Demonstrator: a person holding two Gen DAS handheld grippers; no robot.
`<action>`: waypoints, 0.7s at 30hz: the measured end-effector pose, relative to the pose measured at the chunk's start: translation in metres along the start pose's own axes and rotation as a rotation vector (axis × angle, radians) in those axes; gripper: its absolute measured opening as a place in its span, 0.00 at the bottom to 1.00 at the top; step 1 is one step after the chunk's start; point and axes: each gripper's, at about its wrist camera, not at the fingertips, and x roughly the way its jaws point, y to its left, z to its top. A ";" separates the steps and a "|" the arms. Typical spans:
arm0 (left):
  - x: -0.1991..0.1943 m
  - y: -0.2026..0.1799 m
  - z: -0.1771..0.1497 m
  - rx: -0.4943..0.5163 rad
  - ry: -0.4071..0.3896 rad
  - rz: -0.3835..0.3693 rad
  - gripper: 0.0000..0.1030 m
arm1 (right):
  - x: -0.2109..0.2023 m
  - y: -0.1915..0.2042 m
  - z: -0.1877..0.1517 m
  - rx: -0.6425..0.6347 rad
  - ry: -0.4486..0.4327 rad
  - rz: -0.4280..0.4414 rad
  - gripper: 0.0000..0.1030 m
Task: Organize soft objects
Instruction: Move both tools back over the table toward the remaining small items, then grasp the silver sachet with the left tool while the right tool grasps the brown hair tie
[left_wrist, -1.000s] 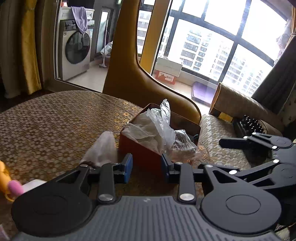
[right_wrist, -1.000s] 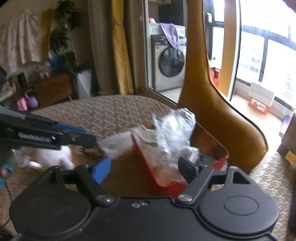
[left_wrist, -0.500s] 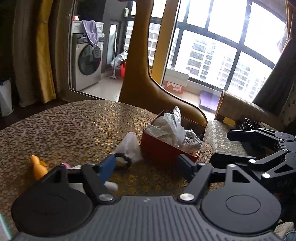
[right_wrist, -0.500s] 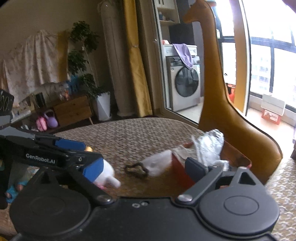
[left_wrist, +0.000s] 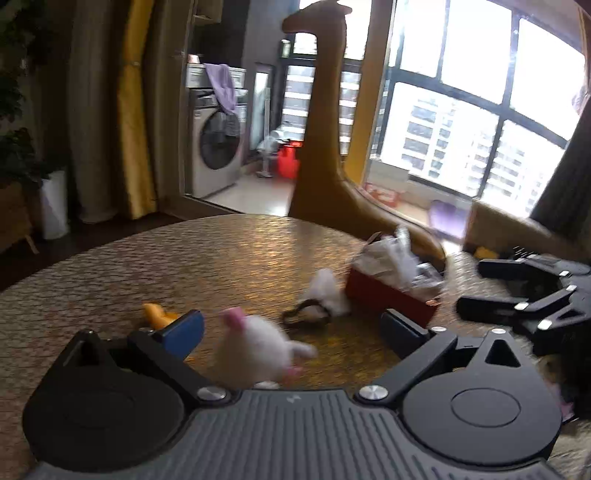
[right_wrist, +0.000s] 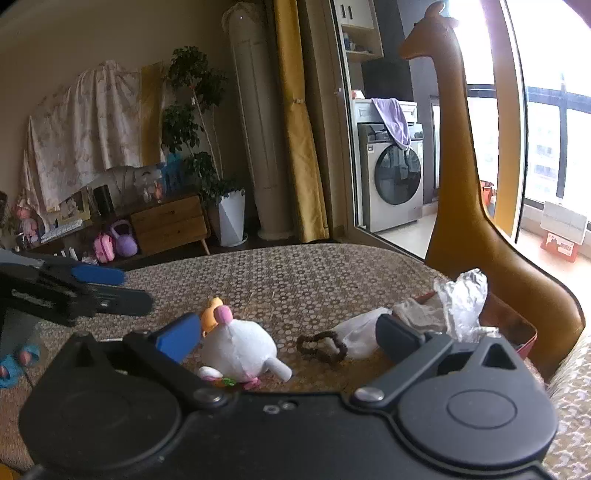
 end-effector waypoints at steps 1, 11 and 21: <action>-0.003 0.006 -0.003 0.007 0.001 0.024 1.00 | 0.002 0.000 -0.001 0.002 0.004 0.000 0.98; -0.008 0.075 -0.059 -0.046 0.026 0.144 1.00 | 0.035 0.005 -0.016 0.025 0.070 -0.019 0.98; 0.033 0.119 -0.099 -0.055 0.121 0.152 1.00 | 0.082 -0.004 -0.029 0.010 0.174 -0.041 0.98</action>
